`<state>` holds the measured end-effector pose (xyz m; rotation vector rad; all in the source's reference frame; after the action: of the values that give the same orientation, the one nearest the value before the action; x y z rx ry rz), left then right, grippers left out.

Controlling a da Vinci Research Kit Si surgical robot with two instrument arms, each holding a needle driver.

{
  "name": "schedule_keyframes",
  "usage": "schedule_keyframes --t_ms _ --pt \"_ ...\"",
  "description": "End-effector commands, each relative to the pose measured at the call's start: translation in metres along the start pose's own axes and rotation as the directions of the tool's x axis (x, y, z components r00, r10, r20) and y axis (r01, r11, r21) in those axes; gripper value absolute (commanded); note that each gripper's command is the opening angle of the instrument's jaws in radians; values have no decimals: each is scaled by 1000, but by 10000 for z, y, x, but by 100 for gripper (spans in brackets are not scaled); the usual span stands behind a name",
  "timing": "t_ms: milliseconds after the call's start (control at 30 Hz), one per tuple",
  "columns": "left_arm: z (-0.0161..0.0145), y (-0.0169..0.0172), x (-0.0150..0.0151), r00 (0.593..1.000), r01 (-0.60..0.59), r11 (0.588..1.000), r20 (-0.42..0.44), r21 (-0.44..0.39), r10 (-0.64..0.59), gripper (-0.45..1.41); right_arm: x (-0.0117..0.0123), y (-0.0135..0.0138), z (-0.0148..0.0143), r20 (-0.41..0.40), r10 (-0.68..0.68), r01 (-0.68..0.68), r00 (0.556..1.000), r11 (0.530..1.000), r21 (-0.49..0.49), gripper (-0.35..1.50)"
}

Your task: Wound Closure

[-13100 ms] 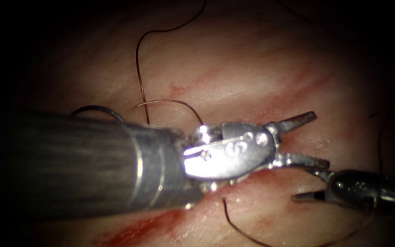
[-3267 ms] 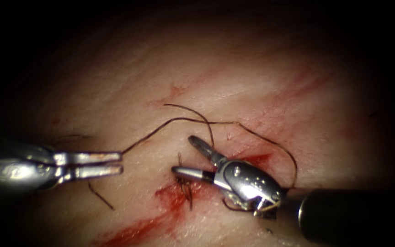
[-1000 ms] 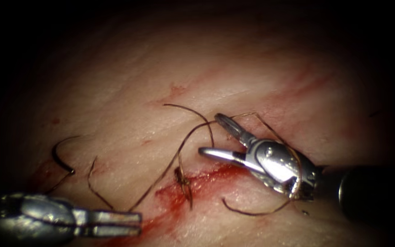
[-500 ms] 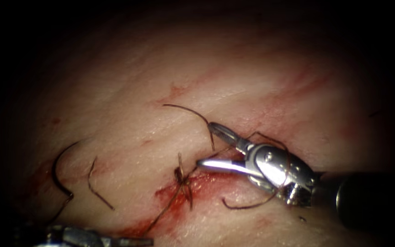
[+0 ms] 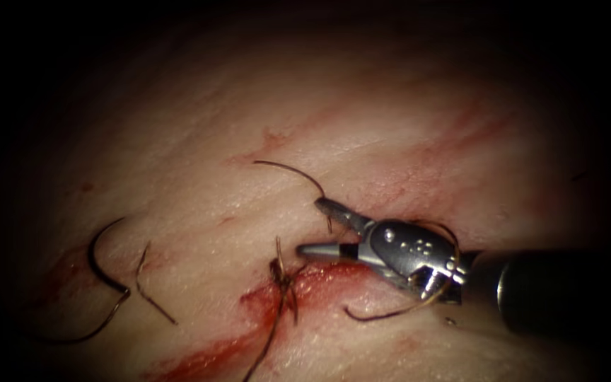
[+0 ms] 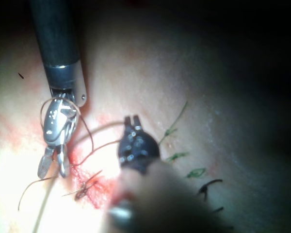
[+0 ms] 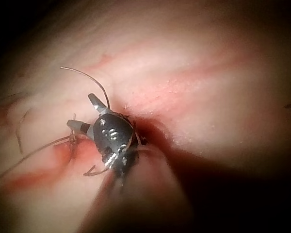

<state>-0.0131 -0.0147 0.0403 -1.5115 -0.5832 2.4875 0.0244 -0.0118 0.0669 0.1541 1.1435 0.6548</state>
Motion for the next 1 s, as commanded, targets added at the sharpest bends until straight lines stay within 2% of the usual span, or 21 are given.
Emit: schedule_keyframes --t_ms 33,200,333,367,400,533,667,1000 --pt "18 13 2 1000 -4 1000 -10 -22 4 -45 -3 7 6 -13 9 -10 1000 999 -35 148" --pt "22 25 16 1000 -14 999 -19 -38 13 -45 1 17 3 -14 -2 1 1000 998 -64 148" --pt "8 25 38 999 -33 999 -25 -36 32 -45 -1 16 -1 8 -12 13 1000 998 -64 148" --pt "-4 17 53 999 -42 999 -31 -16 41 -45 -3 13 -2 20 -16 16 1000 999 -48 148" --pt "-4 17 53 999 -42 999 -31 -16 41 -45 -3 13 -2 20 -16 16 1000 999 -48 148" --pt "-30 -9 85 998 -48 999 -50 26 49 -45 -5 5 -3 29 -26 26 999 1000 -12 148" --pt "-53 -34 116 995 -65 998 -70 23 66 -45 -10 -3 0 50 -33 32 998 999 17 148" --pt "-87 -92 187 980 -72 996 -179 61 82 -45 -27 -11 5 83 -53 49 995 998 47 148"
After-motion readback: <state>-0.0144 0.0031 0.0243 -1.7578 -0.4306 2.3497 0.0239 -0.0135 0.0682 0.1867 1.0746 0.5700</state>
